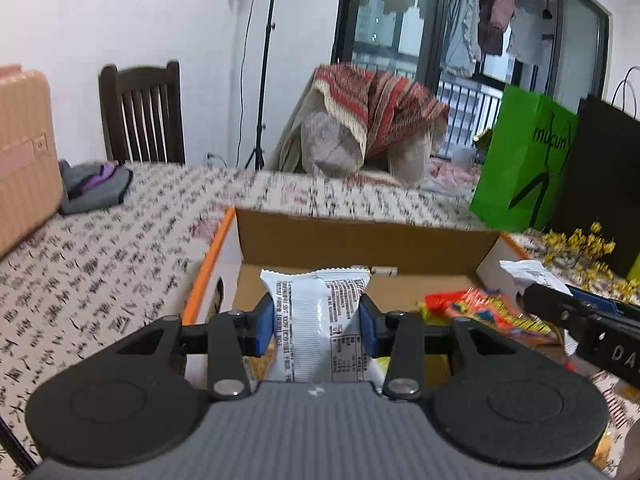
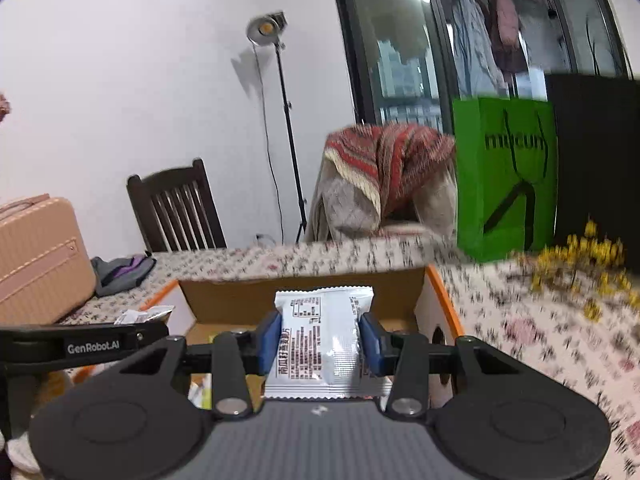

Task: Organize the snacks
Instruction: 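Lower both white sachets into the box and open both grippers, then move both grippers back over the snack pile beside the box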

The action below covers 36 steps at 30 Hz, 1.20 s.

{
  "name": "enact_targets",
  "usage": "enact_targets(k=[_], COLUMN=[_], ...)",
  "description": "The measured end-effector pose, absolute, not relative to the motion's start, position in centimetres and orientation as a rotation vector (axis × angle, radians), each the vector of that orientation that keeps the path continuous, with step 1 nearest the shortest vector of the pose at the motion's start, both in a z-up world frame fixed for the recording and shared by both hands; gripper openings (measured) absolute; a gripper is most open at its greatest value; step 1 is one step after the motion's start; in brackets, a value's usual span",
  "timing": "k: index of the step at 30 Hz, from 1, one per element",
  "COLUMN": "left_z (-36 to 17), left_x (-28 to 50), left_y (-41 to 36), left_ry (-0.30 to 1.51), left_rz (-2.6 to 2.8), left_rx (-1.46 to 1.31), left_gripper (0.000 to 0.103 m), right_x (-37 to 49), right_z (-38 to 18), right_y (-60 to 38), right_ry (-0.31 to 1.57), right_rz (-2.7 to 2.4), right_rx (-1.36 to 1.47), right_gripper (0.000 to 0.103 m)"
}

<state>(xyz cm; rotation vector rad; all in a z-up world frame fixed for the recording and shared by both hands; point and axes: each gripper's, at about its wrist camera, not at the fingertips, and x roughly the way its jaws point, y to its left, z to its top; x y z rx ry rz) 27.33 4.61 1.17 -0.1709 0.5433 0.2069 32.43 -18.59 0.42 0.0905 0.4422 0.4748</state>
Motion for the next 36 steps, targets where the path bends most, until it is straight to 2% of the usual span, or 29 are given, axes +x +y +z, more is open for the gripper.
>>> enact_targets(k=[1,2,3,4,5,6,7,8,10,27,36], left_z=[0.8,0.6,0.6,0.5,0.6,0.7,0.9,1.0,1.4,4.8,5.1], left_x=[27.3,27.3,27.2,27.1,27.0,26.7,26.4,26.1,25.6,22.8,19.8], left_y=[4.9,5.1,5.4,5.7,5.8,5.9,5.9,5.9,5.8,5.2,5.2], left_ry=[0.541,0.537,0.538,0.535,0.523,0.507,0.491,0.476,0.447,0.404,0.434], left_rz=[0.21,0.216,0.219,0.226,0.233,0.243,0.253,0.263,0.279,0.277,0.269], left_rx=[-0.174,-0.178,-0.186,-0.202,-0.21,-0.21,-0.208,-0.208,-0.213,-0.226,-0.222], left_gripper=[0.044,0.05,0.055,0.073,0.085,0.087,0.093,0.101,0.103,0.103,0.103], right_x=[32.6,32.8,32.8,32.8,32.6,32.6,32.4,32.3,32.1,27.9,24.2], right_z=[0.2,0.0,0.0,0.0,0.0,0.1,0.1,0.1,0.2,3.7,3.3], right_y=[-18.8,-19.0,-19.3,-19.4,-19.6,-19.7,-19.8,-19.9,-20.0,-21.3,-22.8], right_ry=[0.452,0.458,0.461,0.459,0.452,0.446,0.442,0.437,0.432,0.344,0.364], right_rz=[0.478,0.479,0.48,0.481,0.485,0.489,0.491,0.491,0.489,0.5,0.5], right_rx=[0.096,0.103,0.112,0.121,0.129,0.136,0.141,0.145,0.15,0.119,0.081], right_gripper=[0.046,0.046,0.053,0.067,0.075,0.091,0.098,0.099,0.103,0.103,0.103])
